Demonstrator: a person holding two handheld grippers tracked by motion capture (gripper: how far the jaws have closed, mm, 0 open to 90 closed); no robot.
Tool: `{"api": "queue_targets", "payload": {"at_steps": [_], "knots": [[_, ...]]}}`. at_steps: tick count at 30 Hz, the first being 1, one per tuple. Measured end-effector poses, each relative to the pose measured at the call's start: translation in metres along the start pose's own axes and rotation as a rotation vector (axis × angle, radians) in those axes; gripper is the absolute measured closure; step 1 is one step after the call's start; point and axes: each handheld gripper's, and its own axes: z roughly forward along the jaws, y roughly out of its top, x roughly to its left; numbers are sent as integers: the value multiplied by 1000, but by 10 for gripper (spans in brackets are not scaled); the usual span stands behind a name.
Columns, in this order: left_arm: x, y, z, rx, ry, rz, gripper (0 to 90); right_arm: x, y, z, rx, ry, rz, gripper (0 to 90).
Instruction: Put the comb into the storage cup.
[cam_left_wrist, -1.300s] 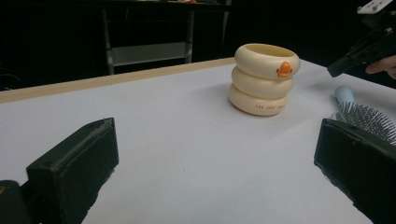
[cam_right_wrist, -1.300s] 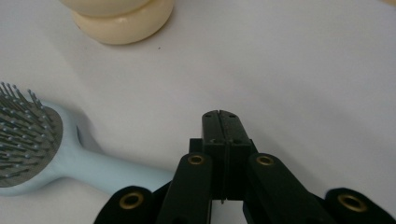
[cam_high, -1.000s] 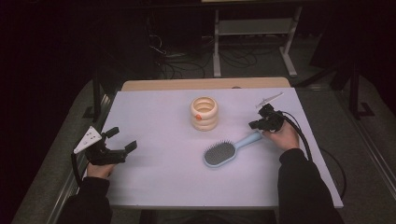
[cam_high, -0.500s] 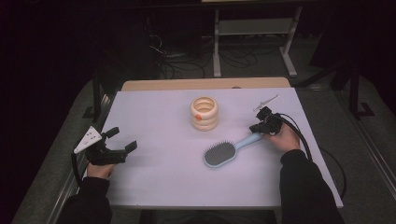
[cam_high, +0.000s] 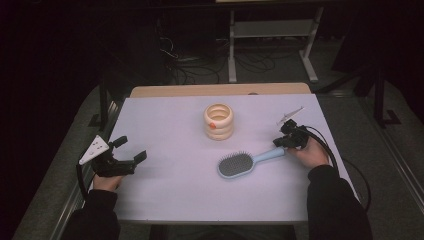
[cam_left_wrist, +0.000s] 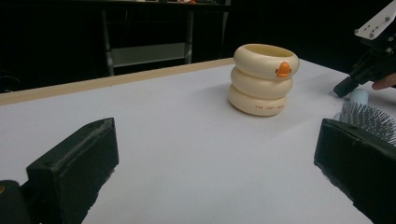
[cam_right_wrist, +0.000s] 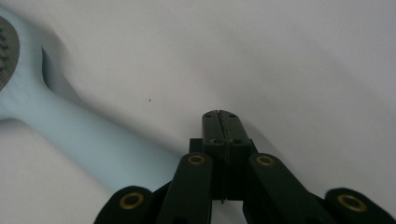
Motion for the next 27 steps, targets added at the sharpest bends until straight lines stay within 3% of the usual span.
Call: {"api": "queue_targets", "payload": {"at_steps": [16, 27], "knots": [[0, 0, 0, 1, 2, -2, 0, 15, -16, -12, -9, 5, -47, 889], [0, 1, -1, -3, 1, 1, 0, 23, -28, -21, -28, 8, -44, 889]]}}
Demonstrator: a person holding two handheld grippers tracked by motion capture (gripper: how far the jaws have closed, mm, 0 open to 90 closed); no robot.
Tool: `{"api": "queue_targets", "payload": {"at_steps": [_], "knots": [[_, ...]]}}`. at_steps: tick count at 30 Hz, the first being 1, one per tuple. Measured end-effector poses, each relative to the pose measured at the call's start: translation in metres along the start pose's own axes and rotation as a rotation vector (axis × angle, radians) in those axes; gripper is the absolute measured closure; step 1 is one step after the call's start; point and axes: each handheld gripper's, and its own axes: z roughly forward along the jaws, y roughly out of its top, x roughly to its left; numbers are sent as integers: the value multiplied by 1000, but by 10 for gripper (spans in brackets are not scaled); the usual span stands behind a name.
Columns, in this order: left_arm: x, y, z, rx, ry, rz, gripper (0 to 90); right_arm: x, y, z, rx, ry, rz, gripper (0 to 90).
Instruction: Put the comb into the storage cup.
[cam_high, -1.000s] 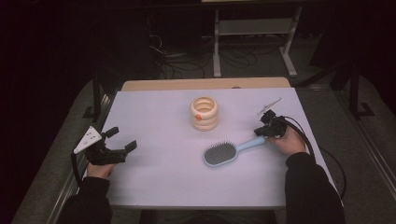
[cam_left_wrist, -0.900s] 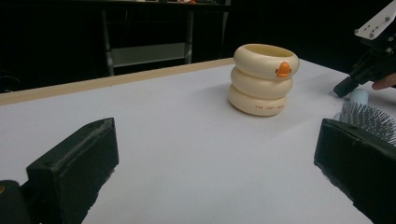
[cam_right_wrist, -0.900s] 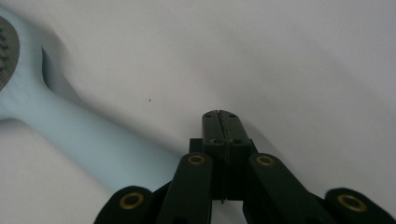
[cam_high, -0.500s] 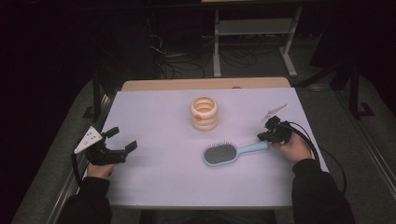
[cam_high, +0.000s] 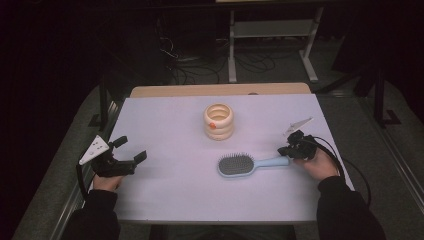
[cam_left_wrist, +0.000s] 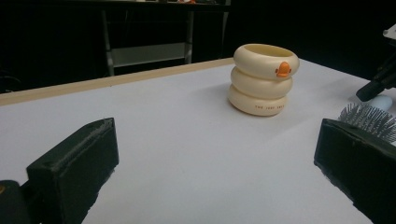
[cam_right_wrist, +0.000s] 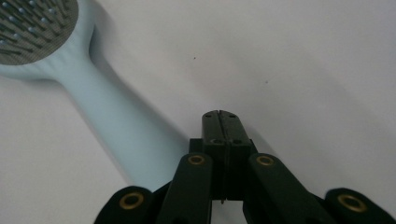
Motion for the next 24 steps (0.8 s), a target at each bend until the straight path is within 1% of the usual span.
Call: {"api": "queue_targets", "payload": {"at_steps": [8, 11, 24], "knots": [[1, 0, -2, -10, 2, -5, 0, 7, -5, -2, -4, 7, 1, 889], [1, 0, -1, -8, 0, -6, 0, 12, -7, -1, 10, 0, -11, 889], [1, 0, -2, -9, 1, -7, 0, 23, -15, -7, 6, -6, -19, 889]]}}
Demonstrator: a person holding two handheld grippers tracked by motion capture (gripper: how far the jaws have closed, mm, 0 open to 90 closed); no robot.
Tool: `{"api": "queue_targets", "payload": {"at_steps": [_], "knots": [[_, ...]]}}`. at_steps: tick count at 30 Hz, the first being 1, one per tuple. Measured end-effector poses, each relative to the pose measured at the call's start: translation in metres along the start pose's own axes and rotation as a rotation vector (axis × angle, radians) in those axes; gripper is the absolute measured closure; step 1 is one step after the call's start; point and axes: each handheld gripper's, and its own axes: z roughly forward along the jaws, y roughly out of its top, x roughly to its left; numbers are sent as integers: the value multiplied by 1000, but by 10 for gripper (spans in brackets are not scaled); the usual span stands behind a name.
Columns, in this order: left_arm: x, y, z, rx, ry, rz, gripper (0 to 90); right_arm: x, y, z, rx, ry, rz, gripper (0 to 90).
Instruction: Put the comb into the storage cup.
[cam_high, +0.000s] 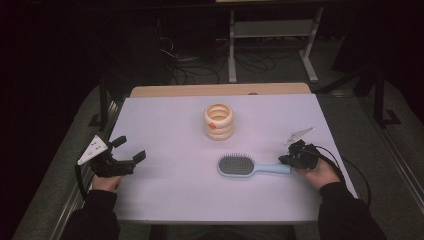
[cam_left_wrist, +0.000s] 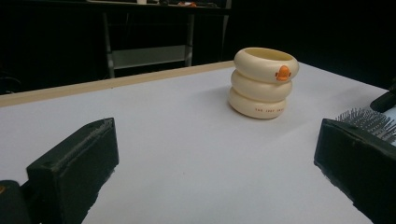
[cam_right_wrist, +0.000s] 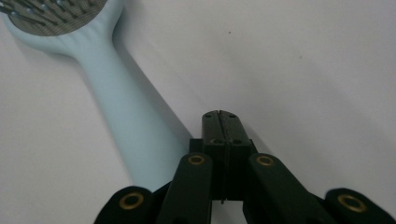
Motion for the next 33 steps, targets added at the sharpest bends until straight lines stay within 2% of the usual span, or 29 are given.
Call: {"api": "queue_targets", "payload": {"at_steps": [4, 22, 28, 33], "knots": [[0, 0, 0, 1, -1, 0, 0, 6, -3, -4, -7, 8, -5, 889], [0, 0, 0, 1, 1, -2, 0, 18, -15, -13, -4, 28, -8, 888], [0, 0, 0, 3, -1, -3, 0, 26, -19, -17, 19, 83, -5, 888], [0, -1, 0, 6, 1, -2, 0, 29, -22, -26, 28, 75, -5, 888]]}}
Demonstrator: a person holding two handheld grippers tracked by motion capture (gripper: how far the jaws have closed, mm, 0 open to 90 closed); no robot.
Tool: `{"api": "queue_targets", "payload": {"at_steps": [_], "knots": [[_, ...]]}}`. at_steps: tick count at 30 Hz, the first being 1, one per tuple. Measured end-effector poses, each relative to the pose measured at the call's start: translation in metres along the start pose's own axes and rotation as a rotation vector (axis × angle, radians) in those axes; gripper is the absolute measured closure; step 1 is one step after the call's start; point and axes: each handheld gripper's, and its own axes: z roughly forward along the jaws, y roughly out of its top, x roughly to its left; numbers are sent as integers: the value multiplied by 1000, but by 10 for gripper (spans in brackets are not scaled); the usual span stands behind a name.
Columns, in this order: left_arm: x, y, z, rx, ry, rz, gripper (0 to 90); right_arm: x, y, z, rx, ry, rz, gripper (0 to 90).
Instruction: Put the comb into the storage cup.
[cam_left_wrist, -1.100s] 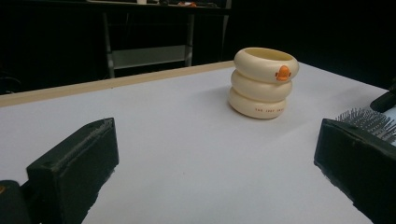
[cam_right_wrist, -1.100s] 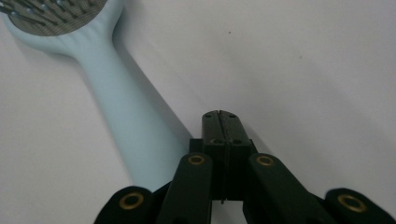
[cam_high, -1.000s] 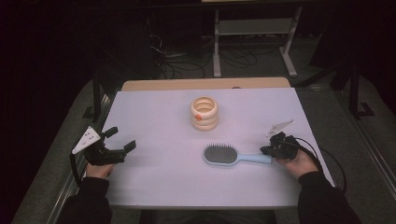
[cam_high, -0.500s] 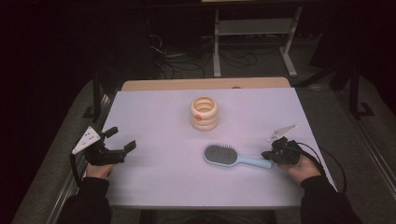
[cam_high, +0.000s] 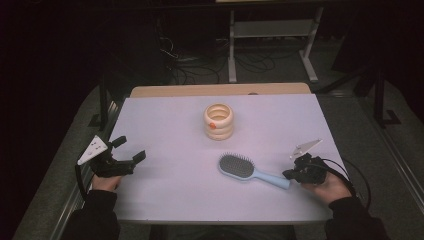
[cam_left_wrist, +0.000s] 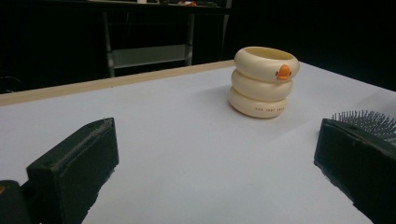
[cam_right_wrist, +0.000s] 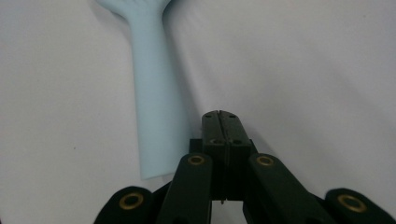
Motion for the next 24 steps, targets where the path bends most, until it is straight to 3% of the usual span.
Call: {"api": "queue_targets", "payload": {"at_steps": [7, 18, 24], "knots": [[-1, 0, 0, 5, 6, 1, 0, 4, 3, -15, -31, 6, -18, 888], [0, 0, 0, 7, 4, 1, 0, 9, 17, -29, -34, 5, -56, 885], [0, 0, 0, 7, 5, 1, 0, 10, 30, -33, -20, 18, -65, 771]]}}
